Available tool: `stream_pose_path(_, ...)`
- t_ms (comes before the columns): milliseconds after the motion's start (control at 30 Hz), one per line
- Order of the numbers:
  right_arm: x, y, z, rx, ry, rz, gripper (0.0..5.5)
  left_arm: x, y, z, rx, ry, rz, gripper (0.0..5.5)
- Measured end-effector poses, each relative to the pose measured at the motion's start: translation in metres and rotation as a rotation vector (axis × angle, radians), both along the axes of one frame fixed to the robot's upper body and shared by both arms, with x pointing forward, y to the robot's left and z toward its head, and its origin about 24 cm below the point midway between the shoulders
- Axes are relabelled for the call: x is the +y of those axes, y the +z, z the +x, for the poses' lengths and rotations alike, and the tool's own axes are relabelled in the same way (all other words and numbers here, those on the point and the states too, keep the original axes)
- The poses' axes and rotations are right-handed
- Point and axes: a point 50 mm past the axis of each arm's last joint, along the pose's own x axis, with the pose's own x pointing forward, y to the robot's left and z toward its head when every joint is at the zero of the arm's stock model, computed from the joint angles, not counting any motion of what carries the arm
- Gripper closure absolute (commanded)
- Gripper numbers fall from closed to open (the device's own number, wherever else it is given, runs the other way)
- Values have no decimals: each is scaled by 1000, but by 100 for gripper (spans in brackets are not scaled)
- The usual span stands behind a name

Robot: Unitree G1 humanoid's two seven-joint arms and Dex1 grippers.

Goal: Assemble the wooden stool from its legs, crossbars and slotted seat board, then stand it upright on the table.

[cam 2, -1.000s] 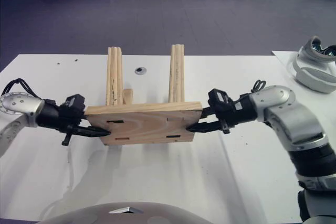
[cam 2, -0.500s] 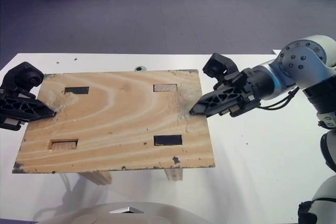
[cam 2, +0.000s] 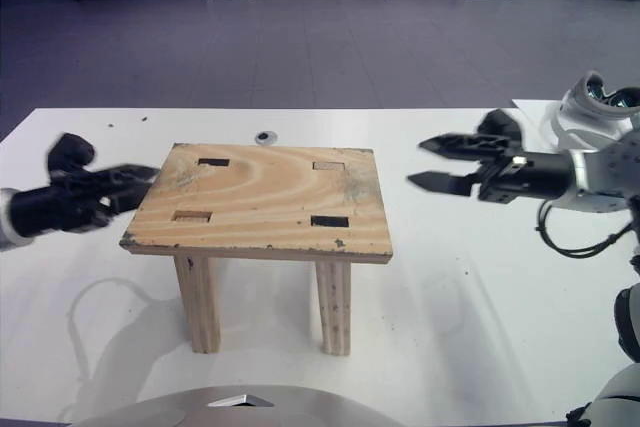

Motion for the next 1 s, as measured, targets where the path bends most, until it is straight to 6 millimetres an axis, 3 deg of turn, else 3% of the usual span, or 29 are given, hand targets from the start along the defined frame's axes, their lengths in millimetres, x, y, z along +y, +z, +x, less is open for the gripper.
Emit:
stream_pose_path(67,-16,-8,-2,-157,-132,-105,66,26,5,-2,-41,181,50,117)
stream_pose_path(133,-17,-46,4,-296,-297,-323,66,52,-13,-5,-35,386,180,117)
stream_pose_path(267,-11,-108,13,-419,-548,-648,66,77,-50,12,-155,691,614,117)
stream_pose_path(367,-15,-134,22,-523,-767,-888,66,67,-85,26,-278,812,854,117)
stream_pose_path(467,-2,-161,35,-608,-912,-1072,66,34,-124,35,-422,852,1036,117)
stream_pose_path(567,10,-155,55,-708,-954,-1128,66,29,-131,43,-472,896,1110,117)
stream_pose_path(733,8,-169,56,-689,-947,-1174,66,15,-130,52,-514,922,1080,117)
stream_pose_path(867,8,-157,64,-742,-964,-1170,66,3,-121,65,-564,927,1059,117)
stream_pose_path(1000,-11,-148,61,-757,-1001,-1207,66,-4,-111,74,-613,930,1047,117)
